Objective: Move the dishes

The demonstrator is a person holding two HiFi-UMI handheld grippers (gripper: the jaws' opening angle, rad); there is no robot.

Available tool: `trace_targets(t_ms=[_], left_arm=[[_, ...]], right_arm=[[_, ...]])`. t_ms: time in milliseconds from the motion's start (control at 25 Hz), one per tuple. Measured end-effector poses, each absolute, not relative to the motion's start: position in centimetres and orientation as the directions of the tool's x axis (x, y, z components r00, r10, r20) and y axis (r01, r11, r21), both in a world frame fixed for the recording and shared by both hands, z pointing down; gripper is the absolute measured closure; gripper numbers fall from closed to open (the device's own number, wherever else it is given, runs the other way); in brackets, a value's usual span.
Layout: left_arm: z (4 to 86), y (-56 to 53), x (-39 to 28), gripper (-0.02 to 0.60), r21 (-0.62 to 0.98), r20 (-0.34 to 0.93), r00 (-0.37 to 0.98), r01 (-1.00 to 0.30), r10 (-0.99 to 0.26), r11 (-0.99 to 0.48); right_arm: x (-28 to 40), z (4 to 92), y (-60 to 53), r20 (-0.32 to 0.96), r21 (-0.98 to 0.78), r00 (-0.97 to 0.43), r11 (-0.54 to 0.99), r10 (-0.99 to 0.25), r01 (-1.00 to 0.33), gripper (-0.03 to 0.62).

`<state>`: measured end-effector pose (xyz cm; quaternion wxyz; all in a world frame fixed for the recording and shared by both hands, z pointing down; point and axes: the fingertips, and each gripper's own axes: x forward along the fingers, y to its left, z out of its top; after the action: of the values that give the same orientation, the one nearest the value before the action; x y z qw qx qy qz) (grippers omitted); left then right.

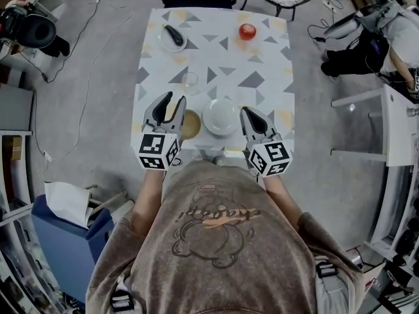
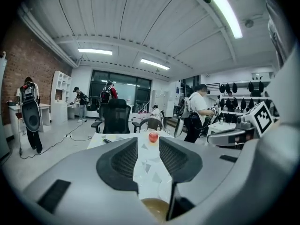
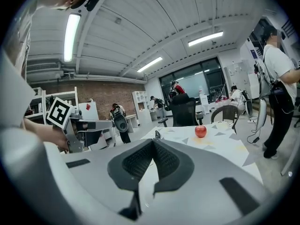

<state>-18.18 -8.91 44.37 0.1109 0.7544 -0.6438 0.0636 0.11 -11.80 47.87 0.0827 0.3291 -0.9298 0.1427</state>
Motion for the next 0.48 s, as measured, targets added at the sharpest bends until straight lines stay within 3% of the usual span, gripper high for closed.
trace_targets(t_ms=[480], left_arm=[[44.7, -6.9, -17.1, 0.469, 0.089, 0.225, 0.154, -0.987, -0.962, -0.136]], right_arm=[[0.2, 46.8, -12.3, 0.224, -0.189, -0.764, 0.742, -0.605, -0.643, 0.597]])
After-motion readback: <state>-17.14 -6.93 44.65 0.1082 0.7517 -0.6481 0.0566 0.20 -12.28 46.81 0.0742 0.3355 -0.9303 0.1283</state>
